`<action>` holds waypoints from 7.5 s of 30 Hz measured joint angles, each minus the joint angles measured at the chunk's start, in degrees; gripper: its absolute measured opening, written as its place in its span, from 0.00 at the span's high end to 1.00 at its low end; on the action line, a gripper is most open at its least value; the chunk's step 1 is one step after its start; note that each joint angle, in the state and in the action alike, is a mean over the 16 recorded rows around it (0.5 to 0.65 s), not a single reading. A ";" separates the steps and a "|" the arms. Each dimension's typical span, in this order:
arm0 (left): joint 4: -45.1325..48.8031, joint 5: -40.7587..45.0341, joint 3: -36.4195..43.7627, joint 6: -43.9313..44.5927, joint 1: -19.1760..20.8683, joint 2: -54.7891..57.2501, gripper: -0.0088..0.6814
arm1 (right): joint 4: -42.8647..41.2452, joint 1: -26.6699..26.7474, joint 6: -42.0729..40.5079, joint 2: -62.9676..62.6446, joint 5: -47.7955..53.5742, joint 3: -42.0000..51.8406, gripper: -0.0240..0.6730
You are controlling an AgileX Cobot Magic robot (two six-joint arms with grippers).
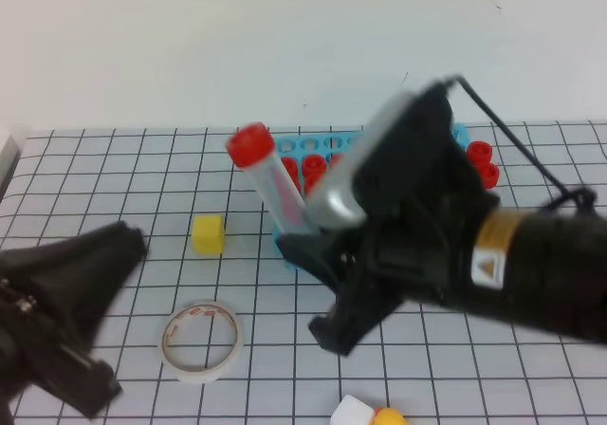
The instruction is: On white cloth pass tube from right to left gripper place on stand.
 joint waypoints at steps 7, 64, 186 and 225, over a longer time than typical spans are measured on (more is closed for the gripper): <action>-1.15 4.87 -0.49 -0.06 -1.38 2.26 0.50 | 0.58 3.07 0.69 -2.43 -12.01 8.44 0.63; -0.85 8.16 -4.55 7.71 -1.51 6.38 0.61 | -12.67 9.42 2.98 -28.99 30.98 12.74 0.79; 83.46 -55.72 -31.90 -77.65 -21.92 74.01 0.45 | -22.57 9.44 11.24 -57.59 36.26 34.19 0.97; 99.27 -22.91 -1.52 -72.31 6.72 -0.35 0.99 | -22.57 9.44 11.24 -57.59 36.26 34.19 0.97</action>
